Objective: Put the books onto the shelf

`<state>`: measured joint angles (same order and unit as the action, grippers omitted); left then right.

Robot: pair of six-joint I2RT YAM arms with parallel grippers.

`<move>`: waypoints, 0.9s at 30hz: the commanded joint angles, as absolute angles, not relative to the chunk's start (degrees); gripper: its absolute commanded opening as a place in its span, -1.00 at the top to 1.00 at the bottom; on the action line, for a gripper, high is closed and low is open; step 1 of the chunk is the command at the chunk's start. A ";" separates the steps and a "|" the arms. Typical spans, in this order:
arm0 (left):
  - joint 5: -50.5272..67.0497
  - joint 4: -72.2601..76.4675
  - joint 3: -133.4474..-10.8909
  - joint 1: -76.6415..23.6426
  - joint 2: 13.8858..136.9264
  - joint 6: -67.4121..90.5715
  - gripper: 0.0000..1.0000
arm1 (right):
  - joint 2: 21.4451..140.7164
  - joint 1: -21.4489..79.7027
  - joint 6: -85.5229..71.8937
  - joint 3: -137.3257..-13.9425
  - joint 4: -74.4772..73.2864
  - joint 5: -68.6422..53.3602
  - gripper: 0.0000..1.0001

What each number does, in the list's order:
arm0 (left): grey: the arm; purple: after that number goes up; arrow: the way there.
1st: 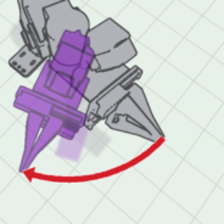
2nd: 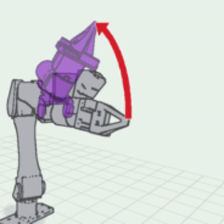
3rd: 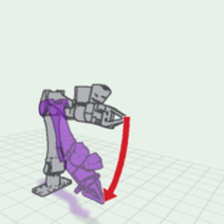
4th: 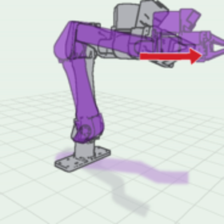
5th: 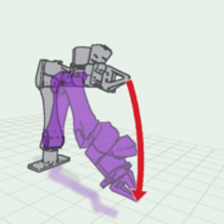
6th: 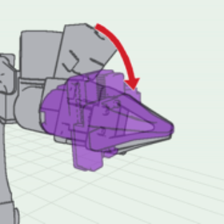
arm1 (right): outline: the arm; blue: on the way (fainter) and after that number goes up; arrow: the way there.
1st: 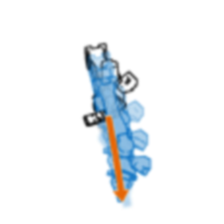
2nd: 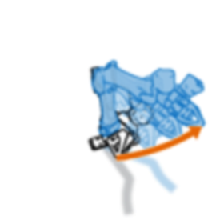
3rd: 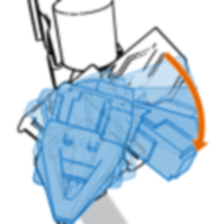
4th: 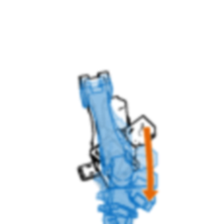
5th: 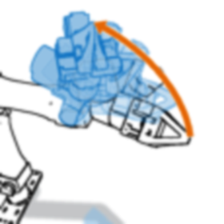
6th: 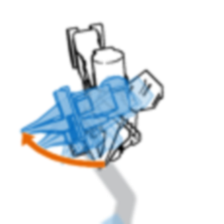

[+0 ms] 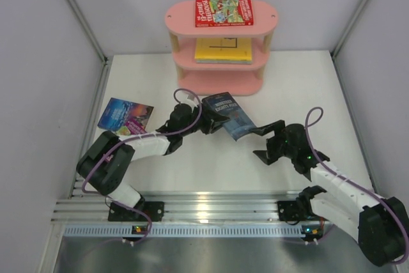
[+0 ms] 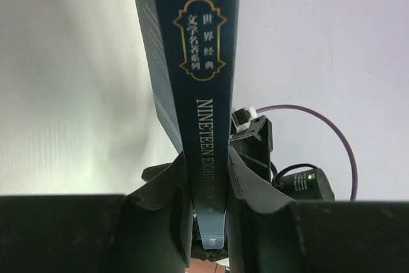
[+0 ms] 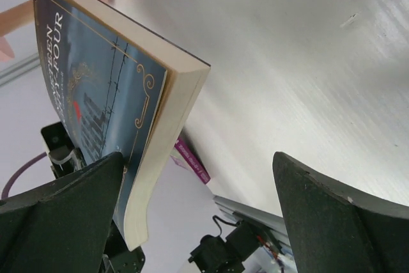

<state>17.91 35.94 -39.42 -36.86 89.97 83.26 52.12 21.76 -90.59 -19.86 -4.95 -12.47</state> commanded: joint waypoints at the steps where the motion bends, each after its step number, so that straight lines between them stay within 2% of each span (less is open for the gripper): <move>1: 15.56 41.92 -42.54 -38.23 86.48 85.34 1.00 | 50.54 24.16 -96.59 -18.46 5.08 -9.67 -0.96; 5: 14.77 42.45 -42.45 -39.46 86.75 86.48 1.00 | 50.98 25.66 -97.29 -18.37 8.16 -5.81 -0.94; 8: 14.59 42.28 -42.45 -40.16 87.01 87.27 1.00 | 50.98 26.28 -98.35 -16.27 13.95 -4.84 -0.76; 11: 14.76 40.61 -42.71 -40.60 87.10 87.19 1.00 | 50.71 26.46 -97.65 -16.17 15.21 -3.26 -0.32; 12: 15.29 40.43 -42.63 -40.61 87.19 87.01 1.00 | 50.28 26.37 -96.43 -16.43 14.86 -2.82 -0.01; 14: 15.64 39.30 -42.63 -40.61 86.93 86.40 1.00 | 49.92 26.46 -94.93 -17.31 14.15 -2.20 0.22; 16: 15.91 37.01 -42.54 -40.52 86.14 85.35 1.00 | 49.31 26.37 -91.86 -18.19 14.15 -1.15 0.65; 17: 16.17 36.65 -42.54 -40.52 85.78 83.34 0.89 | 49.39 26.37 -89.32 -18.63 14.50 -0.71 0.88; 18: 16.26 34.48 -42.80 -40.34 84.91 81.41 0.60 | 49.66 25.93 -87.82 -20.20 14.59 -0.70 1.00; 22: 15.48 31.20 -42.19 -39.12 82.97 79.54 -0.21 | 54.83 24.08 -80.26 -24.51 21.60 -6.14 1.00; 25: 15.03 34.71 -40.43 -37.97 82.70 80.50 -0.36 | 61.59 23.38 -77.17 -27.41 30.13 -11.94 1.00; 27: 15.82 34.98 -41.04 -37.27 83.05 80.86 -0.36 | 66.15 23.12 -76.47 -28.39 35.73 -14.75 1.00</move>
<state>14.52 28.67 -39.75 -38.20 85.38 81.73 62.33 23.75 -81.93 -23.94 19.57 -8.23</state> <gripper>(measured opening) 0.680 0.166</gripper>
